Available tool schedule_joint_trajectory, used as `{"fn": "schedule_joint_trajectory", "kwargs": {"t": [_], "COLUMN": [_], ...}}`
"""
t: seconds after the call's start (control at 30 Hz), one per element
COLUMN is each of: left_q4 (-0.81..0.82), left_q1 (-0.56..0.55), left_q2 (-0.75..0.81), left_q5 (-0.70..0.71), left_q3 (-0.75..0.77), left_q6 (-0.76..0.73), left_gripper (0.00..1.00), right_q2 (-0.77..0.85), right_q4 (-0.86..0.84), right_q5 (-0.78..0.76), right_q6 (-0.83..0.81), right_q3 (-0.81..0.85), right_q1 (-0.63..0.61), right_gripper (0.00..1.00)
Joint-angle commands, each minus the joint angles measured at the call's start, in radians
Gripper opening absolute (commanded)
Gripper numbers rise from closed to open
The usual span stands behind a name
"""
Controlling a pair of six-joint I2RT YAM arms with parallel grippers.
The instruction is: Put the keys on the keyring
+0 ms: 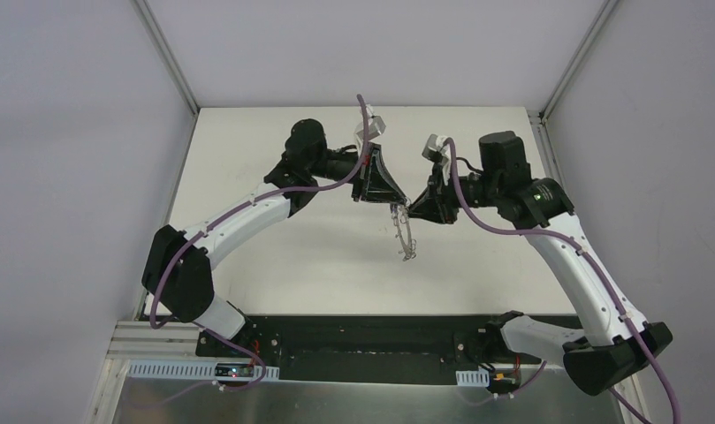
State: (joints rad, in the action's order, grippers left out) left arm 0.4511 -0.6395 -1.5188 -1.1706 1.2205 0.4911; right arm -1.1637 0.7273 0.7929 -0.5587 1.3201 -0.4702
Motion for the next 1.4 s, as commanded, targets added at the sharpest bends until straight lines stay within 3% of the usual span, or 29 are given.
{"fn": "schedule_joint_trajectory", "kwargs": {"t": [0.0, 0.3, 0.43, 0.7, 1.37], "left_q4": [0.369, 0.394, 0.425, 0.438, 0.471], "left_q1": [0.015, 0.018, 0.018, 0.018, 0.012], "left_q2": [0.005, -0.011, -0.018, -0.026, -0.045], "left_q5": [-0.022, -0.015, -0.029, -0.069, -0.067], "left_q3": [-0.007, -0.002, -0.012, -0.025, -0.028], "left_q6": [0.266, 0.282, 0.3, 0.303, 0.332], "left_gripper": [0.0, 0.0, 0.0, 0.0, 0.0], "right_q2": [0.049, 0.074, 0.095, 0.12, 0.016], "right_q4": [-0.042, -0.043, -0.045, -0.013, -0.112], "right_q5": [0.055, 0.057, 0.045, 0.04, 0.174], "right_q6": [-0.018, -0.016, -0.008, -0.028, 0.067], "right_q3": [-0.034, -0.05, -0.029, 0.037, 0.056], "right_q1": [0.016, 0.032, 0.058, 0.086, 0.077], "right_gripper": [0.16, 0.25, 0.34, 0.4, 0.38]}}
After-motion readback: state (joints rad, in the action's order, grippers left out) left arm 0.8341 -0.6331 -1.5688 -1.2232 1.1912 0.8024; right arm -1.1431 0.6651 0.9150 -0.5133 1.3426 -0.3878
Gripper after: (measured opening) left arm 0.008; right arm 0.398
